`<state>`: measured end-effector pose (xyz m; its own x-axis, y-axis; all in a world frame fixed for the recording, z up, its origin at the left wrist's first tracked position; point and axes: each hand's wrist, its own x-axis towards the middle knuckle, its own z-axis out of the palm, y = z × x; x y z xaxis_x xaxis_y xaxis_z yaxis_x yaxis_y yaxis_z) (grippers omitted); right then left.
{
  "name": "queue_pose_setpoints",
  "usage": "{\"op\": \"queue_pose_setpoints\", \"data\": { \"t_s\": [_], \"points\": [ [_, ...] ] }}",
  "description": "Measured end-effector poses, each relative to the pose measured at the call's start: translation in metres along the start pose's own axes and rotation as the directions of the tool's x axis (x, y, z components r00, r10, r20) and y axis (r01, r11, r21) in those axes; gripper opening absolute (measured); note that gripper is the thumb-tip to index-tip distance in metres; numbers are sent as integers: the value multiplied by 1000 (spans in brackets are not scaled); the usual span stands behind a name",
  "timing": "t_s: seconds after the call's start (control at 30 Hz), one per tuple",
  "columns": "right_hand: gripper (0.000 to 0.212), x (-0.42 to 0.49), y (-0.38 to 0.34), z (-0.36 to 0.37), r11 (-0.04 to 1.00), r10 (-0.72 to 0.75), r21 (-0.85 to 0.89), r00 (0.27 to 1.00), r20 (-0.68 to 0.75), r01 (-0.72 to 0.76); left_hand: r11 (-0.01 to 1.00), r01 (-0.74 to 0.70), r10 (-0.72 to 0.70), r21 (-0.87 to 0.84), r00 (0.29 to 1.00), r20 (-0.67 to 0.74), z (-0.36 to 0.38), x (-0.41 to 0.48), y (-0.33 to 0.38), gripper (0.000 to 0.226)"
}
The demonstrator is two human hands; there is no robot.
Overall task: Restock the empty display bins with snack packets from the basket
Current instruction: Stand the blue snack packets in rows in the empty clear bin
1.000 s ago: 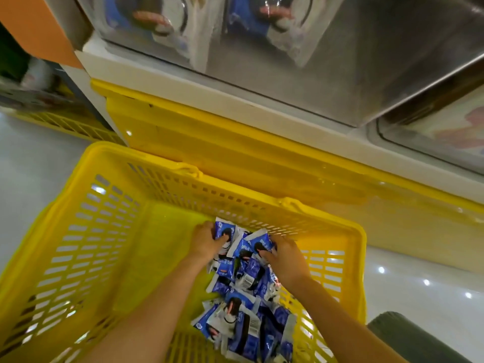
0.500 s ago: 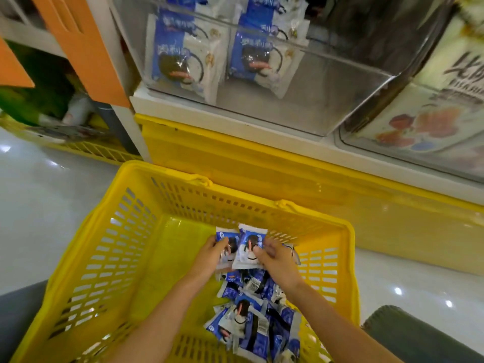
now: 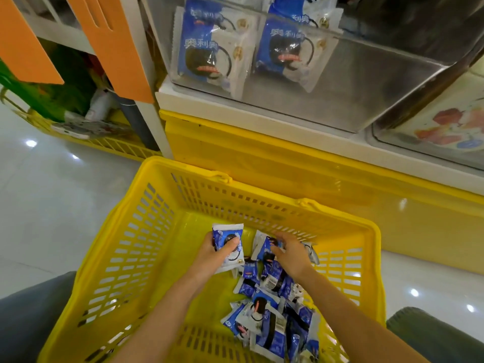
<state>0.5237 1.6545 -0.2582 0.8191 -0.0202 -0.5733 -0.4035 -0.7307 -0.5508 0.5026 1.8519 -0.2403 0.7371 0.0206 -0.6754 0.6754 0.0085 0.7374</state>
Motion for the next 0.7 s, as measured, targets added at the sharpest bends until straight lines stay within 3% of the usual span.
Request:
{"op": "queue_pose_setpoints", "data": {
  "t_s": [0.1, 0.23, 0.47, 0.53, 0.7],
  "points": [
    [55, 15, 11, 8, 993, 22, -121, 994, 109, -9, 1000, 13, -13, 4, 1000, -13, -4, 5, -2, 33],
    [61, 23, 14, 13, 946, 22, -323, 992, 121, 19, 1000, 26, -26, 5, 1000, -5, -6, 7, -3, 36],
    [51, 19, 11, 7, 911, 9, -410, 989, 145, 51, 1000, 28, -28, 4, 1000, 1, -4, 2, -2, 33],
    [44, 14, 7, 5, 917, -28, -394, 994, 107, 68, 1000, 20, -20, 6, 1000, -1, -4, -3, 1, 34],
    [30, -12, -15, -7, 993, -59, -105, 998, -12, 58, 999, -40, 40, 16, 999, -6, -7, -23, 19, 29]
  ]
}}
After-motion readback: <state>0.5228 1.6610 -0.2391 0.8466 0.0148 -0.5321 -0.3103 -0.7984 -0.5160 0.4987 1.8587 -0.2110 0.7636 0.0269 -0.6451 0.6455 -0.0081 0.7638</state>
